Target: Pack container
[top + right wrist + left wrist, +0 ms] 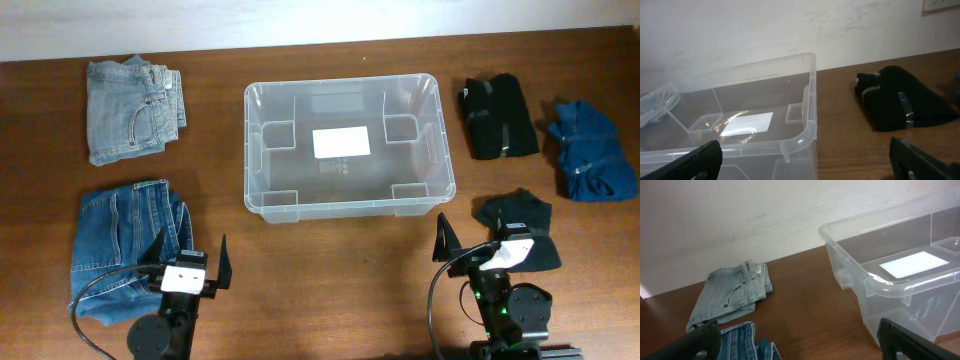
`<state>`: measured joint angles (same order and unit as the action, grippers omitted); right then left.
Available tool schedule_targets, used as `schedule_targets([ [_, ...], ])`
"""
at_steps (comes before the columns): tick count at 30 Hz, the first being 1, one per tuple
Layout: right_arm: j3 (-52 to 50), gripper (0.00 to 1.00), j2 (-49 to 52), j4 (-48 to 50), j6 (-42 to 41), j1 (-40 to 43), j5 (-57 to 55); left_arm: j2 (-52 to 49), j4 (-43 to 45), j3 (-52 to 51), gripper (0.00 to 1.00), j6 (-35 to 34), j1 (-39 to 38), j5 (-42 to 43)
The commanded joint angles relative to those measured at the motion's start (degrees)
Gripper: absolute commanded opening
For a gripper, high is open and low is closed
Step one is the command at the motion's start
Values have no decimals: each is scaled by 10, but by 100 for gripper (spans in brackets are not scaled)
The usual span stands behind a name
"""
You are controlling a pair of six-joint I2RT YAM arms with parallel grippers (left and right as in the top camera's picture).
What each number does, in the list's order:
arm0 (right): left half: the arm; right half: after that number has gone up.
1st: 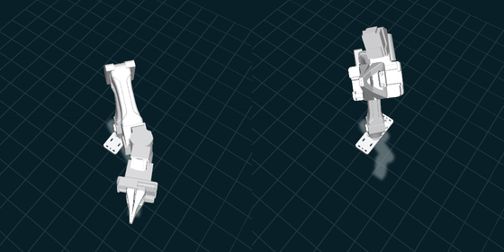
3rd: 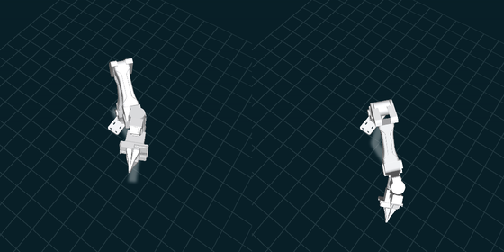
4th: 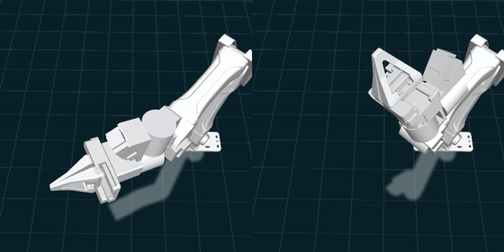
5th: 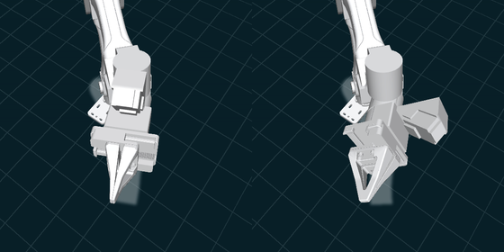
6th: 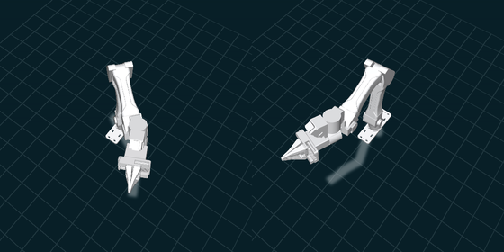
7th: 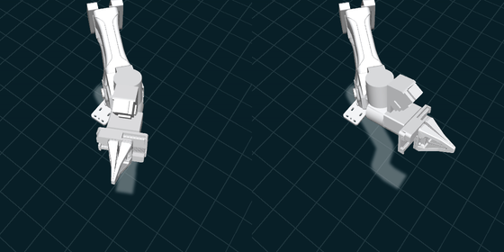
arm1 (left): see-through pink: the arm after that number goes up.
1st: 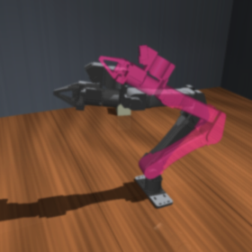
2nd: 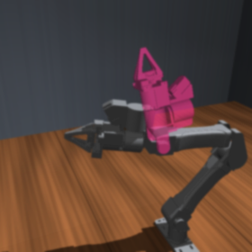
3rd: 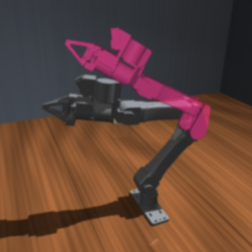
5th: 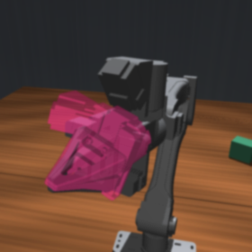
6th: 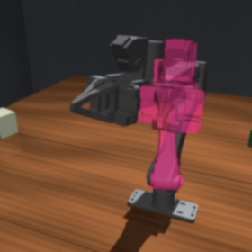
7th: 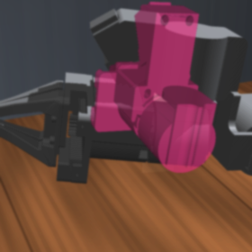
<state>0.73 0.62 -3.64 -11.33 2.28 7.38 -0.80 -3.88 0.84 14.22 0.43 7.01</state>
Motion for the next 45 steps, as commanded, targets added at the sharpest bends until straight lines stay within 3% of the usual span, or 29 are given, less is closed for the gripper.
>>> schedule_targets([
  [1,-4,98,-4,-2,6,4,-5,5,-1,-3,99,9,2,-4],
  [40,-4,98,-4,8,-27,4,4,5,-1,-3,99,9,2,-4],
  [45,-4,99,-4,42,-27,4,63,5,-1,-3,99,9,2,-4],
])
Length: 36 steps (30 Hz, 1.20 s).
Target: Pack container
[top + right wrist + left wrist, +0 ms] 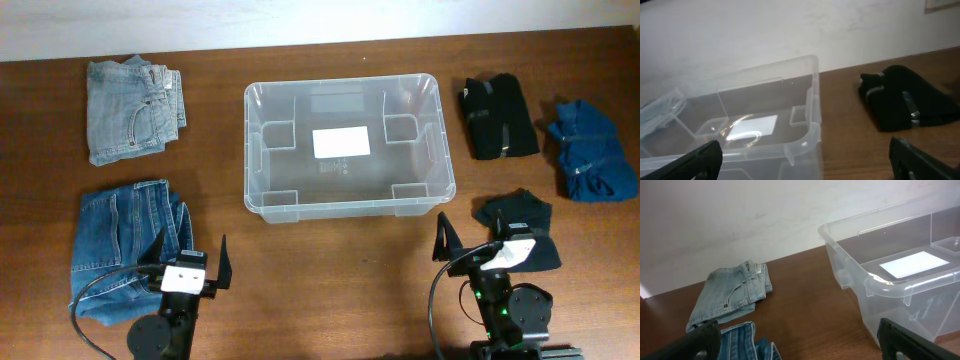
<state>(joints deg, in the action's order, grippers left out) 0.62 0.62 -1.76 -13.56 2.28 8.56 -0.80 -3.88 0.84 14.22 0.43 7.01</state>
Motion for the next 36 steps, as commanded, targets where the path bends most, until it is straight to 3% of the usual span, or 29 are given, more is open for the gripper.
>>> schedule_targets([
  [1,-3,98,-4,38,-5,4,73,5,-1,-3,99,9,2,-4],
  [9,-3,98,-4,208,-69,4,119,5,-1,-3,100,9,2,-4],
  [17,-1,98,-4,211,-69,4,131,5,-1,-3,99,9,2,-4],
  [21,44,98,-2,205,-69,4,84,5,-1,-3,99,9,2,-4],
  [27,225,98,80,24,28,4,-48,5,-1,-3,99,9,2,-4],
  [36,597,98,424,-276,134,32,-201,5,-1,-3,99,9,2,-4],
])
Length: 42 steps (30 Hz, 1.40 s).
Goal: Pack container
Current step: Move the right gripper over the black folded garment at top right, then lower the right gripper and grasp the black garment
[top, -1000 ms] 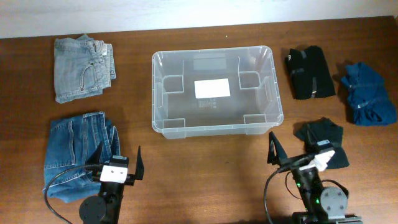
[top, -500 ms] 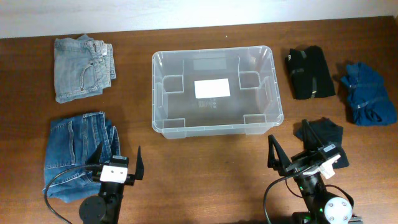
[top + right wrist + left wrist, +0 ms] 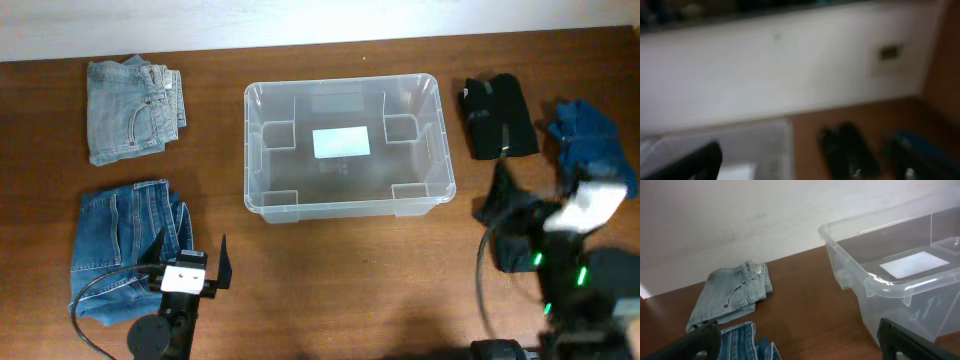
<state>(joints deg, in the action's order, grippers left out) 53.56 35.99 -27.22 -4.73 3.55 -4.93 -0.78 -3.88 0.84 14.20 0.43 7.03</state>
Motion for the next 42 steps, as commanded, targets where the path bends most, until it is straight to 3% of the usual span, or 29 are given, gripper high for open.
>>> schedule_targets([
  [1,123,98,127,-62,46,38,-59,5,-1,-3,100,9,2,-5],
  [6,302,98,319,-211,63,108,-48,5,-1,-3,99,9,2,-4],
  [11,426,98,464,-309,69,116,-47,5,-1,-3,99,9,2,-4],
  [14,432,98,509,-300,134,115,-35,5,-1,-3,99,9,2,-5],
  [21,432,98,626,-295,168,115,26,5,-1,-3,99,9,2,-4],
  [30,432,100,796,-273,209,92,-67,5,-1,-3,99,9,2,-4],
  [42,432,99,845,-163,281,69,-99,5,-1,-3,100,9,2,-5],
])
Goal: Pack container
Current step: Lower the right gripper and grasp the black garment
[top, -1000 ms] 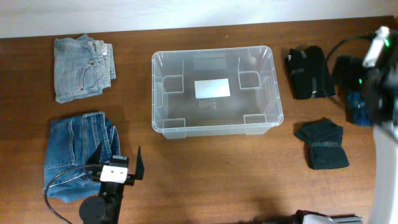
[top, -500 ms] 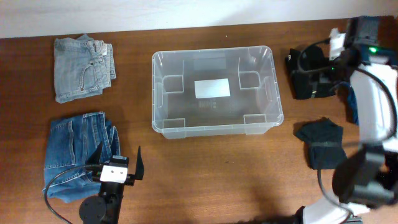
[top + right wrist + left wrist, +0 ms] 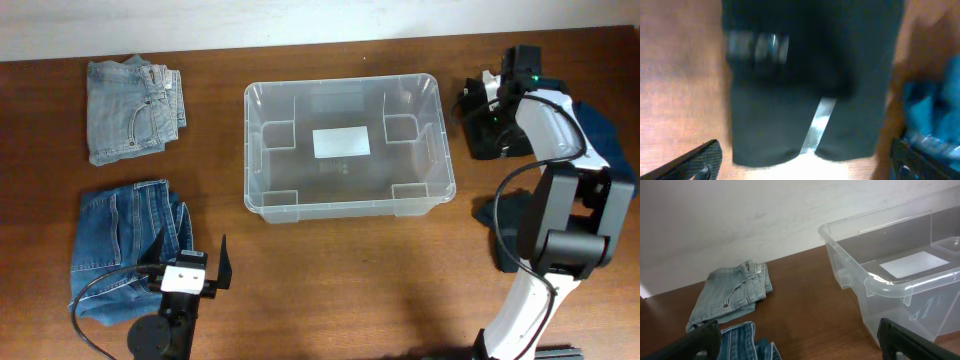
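The clear plastic container (image 3: 348,145) stands mid-table with only a white label inside; its rim (image 3: 890,287) shows in the left wrist view. My right gripper (image 3: 497,100) hangs open, pointing down over a folded black garment with silver strips (image 3: 495,130), which fills the right wrist view (image 3: 790,90) between the spread fingers (image 3: 807,165). My left gripper (image 3: 190,262) rests open at the front left (image 3: 800,347), holding nothing. Light jeans (image 3: 133,110) and dark jeans (image 3: 125,240) lie at the left.
A blue garment (image 3: 605,125) lies right of the black one, partly under my right arm, and shows at the edge of the right wrist view (image 3: 930,120). Another black garment (image 3: 500,212) lies nearer the front right. A white wall runs behind the table.
My right arm was raised over the front-right black garment with its camera facing the wall. Now it reaches to the back right, pointing down over the striped black garment. The left arm has not moved.
Both grippers first rested open at the table's front edge, facing the container. The right wrist view then tilted slightly. After that the right arm stood lifted at the right side, and now it hangs open above the striped black garment. No clothing has moved.
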`<state>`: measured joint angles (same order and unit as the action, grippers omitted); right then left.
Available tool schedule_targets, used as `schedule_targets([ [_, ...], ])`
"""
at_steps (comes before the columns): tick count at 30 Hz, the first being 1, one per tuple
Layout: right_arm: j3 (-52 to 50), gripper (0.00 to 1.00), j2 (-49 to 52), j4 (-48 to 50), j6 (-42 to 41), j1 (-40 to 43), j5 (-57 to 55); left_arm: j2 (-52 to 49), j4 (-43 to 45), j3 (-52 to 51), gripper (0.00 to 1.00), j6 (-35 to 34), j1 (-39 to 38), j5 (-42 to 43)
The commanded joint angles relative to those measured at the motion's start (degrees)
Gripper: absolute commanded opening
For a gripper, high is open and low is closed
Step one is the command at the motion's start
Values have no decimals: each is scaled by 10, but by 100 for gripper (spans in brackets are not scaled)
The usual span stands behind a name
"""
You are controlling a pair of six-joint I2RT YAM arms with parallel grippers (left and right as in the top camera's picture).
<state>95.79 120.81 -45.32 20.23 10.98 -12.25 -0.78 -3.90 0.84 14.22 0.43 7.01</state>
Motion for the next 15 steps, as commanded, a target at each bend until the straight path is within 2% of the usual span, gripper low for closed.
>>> schedule_targets([
  [1,10,99,-2,26,34,-5,-24,5,-1,-3,99,9,2,-4],
  [15,9,99,47,80,36,-5,13,5,-1,-3,99,9,2,-4],
])
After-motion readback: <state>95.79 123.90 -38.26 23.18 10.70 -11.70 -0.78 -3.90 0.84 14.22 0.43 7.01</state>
